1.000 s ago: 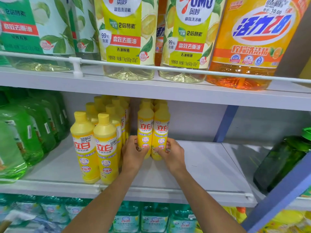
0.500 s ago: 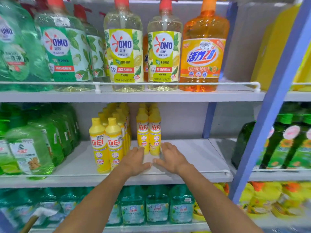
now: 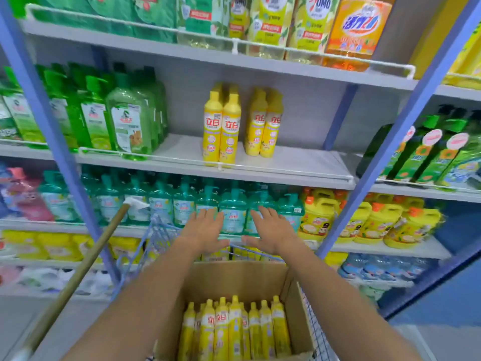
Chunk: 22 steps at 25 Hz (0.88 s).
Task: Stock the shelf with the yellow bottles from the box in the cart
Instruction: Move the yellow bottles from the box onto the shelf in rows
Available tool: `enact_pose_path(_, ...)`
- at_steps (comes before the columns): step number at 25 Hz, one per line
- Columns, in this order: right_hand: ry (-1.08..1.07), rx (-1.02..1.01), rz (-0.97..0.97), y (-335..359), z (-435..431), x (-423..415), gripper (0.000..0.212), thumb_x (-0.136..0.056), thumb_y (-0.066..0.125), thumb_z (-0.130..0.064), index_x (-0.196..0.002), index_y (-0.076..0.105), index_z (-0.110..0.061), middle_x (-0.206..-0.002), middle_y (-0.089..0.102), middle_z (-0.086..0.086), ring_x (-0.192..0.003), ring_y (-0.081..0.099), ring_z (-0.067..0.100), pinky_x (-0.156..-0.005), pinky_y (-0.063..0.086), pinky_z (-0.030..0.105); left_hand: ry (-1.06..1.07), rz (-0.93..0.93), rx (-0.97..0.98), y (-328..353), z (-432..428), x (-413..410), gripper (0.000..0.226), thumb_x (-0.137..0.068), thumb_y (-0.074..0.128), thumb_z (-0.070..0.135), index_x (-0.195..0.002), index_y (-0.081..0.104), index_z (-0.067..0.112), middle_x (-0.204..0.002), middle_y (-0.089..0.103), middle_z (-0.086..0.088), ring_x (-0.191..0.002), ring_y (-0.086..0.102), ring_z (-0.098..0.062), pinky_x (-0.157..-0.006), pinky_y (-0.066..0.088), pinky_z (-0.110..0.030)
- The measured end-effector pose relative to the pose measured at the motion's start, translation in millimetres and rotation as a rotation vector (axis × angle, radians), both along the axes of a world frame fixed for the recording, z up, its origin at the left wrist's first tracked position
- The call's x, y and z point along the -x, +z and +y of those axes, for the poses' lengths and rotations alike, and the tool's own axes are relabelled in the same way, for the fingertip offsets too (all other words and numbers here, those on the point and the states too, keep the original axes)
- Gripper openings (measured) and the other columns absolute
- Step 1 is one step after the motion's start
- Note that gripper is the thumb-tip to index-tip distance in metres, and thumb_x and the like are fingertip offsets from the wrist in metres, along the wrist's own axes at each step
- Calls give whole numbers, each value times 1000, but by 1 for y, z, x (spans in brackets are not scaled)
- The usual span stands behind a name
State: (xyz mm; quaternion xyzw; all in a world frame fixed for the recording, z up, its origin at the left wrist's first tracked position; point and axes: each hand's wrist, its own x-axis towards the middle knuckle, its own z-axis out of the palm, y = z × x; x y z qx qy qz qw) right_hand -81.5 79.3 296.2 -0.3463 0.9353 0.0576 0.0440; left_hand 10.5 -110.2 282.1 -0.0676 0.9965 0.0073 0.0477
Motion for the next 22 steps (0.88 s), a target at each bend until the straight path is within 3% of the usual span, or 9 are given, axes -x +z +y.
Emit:
enact_pose_path(7,-19,-6,-204,-94,-1,-49,88,-94,48,-67,-160,18,-16,-165,20,14,-151,23,37,-116,35,54,90,-168,-116,-98,-6,-61,88,-90,52,67,-154,22,14,-159,26,-17,-148,27,-37,-119,28,-53)
enact_pose_path(12,-76,-75,-399,-194,19,-52,87,-95,50,-65,-158,20,-13,-156,31,17,-143,30,39,-110,40,52,138,-401,-202,-192,6,-73,78,-91,52,64,-148,31,14,-147,40,-14,-138,39,-36,-112,36,-47)
enact_pose_path(16,-135,-140,-556,-255,30,-36,86,-96,50,-63,-159,19,-14,-158,29,16,-145,28,38,-111,40,52,181,-565,-287,-251,12,-59,85,-94,52,60,-155,18,12,-154,33,-17,-141,34,-38,-113,36,-48)
enact_pose_path(22,-189,-174,-629,-331,23,7,84,-98,48,-62,-159,18,-13,-161,24,13,-148,25,36,-111,41,53,221,-587,-391,-330,8,-11,92,-92,52,65,-157,17,11,-157,29,-16,-143,32,-39,-110,40,-52)
